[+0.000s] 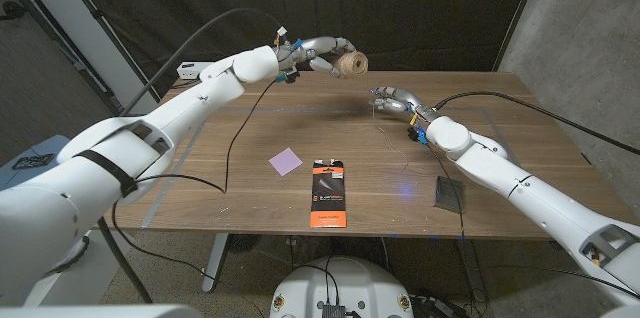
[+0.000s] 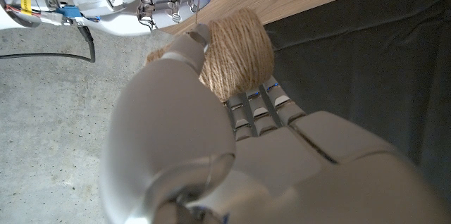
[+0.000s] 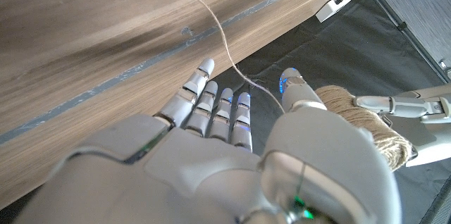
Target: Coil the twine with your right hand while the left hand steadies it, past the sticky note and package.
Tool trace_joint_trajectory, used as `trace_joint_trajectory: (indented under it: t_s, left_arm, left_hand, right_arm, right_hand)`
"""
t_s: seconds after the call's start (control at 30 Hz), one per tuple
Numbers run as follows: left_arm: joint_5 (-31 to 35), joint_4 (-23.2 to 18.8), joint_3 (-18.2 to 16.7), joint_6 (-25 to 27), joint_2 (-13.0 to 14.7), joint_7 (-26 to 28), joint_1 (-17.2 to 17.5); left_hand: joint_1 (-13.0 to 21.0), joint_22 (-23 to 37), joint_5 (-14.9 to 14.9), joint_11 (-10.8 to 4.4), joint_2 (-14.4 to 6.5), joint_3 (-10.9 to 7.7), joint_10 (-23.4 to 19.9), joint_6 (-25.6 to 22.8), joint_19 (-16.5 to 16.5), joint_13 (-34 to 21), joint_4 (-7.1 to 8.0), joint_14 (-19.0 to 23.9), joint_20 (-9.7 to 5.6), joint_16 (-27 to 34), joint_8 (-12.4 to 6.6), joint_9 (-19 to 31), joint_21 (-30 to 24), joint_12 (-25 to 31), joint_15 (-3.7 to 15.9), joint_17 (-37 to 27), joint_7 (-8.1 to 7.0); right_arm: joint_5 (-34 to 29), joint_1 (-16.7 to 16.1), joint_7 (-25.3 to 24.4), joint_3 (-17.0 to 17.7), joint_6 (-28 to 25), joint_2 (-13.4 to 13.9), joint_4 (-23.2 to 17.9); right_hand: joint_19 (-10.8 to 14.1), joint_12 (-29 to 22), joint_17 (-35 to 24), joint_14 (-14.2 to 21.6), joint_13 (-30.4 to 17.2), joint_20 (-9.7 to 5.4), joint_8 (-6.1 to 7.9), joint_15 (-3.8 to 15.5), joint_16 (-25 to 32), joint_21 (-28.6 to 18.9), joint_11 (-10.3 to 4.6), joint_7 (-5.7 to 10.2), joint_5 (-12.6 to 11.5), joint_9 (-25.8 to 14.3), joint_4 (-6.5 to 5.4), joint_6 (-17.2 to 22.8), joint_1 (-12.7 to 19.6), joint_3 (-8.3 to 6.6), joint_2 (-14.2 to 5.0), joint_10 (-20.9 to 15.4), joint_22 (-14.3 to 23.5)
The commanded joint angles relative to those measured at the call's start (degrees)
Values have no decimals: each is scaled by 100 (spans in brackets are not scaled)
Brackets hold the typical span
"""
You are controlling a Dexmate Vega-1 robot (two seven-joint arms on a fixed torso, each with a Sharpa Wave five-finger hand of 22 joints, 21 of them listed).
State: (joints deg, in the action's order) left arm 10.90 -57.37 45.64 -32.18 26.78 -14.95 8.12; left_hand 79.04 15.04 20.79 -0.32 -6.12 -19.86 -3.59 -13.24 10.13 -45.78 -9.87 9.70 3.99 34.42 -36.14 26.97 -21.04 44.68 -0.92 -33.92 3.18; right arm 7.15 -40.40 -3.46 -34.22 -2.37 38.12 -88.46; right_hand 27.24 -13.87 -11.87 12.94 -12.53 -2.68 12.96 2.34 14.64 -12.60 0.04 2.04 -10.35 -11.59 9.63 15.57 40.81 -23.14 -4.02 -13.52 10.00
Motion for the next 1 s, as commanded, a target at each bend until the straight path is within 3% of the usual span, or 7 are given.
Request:
trace_joint_trajectory:
  t_s: [0.03, 0.5, 0.53, 1.0]
  left_arm:
    - [-71, 146, 28, -73, -107, 32, -72]
    - [-141, 79, 25, -5, -133, 5, -54]
    - [-142, 63, 21, 3, -128, 9, -47]
    - [-196, 31, -20, 44, -118, 54, 5]
  left_hand:
    - [-67, 7, 43, 21, -88, -121, -42, -78, -25, -18, 80, 59, 3, 20, -40, 19, -31, -10, -9, -16, 43]
    - [-78, 5, 68, 21, -85, -134, -44, -71, -36, -27, 80, 60, 8, 18, -29, 9, -43, -16, 1, -18, 37]
    - [-78, 5, 69, 24, -91, -135, -49, -68, -34, -26, 81, 55, 9, 18, -27, 8, -45, -15, -3, -20, 35]
    - [-92, 2, 93, 17, -84, -146, -61, -88, -40, -26, 79, 61, 12, 14, -27, 0, -58, -22, -6, -18, 45]
  right_arm:
    - [-116, 69, -77, -35, 105, -73, 112]
    - [-198, 134, -119, -88, 132, -177, 207]
    - [-198, 129, -138, -86, 127, -190, 210]
    - [-270, 81, -423, -112, 18, -369, 165]
  right_hand:
    - [115, -73, -33, 102, -35, -258, 60, 314, 48, -14, -75, 6, 15, -34, 10, 135, 138, 34, 1, -114, 13]
    - [358, -229, -70, 394, -129, -312, 139, 387, 149, -69, -99, 38, 20, -72, 24, 434, 329, 103, 37, -372, 17]
    - [412, -273, -80, 434, -150, -309, 154, 408, 163, -80, -47, 51, 15, -83, 26, 484, 375, 119, 47, -449, 18]
    - [1001, -604, -235, 1065, -331, -553, 376, 686, 465, -206, -260, 184, 4, -142, 17, 1245, 875, 267, 42, -1004, 18]
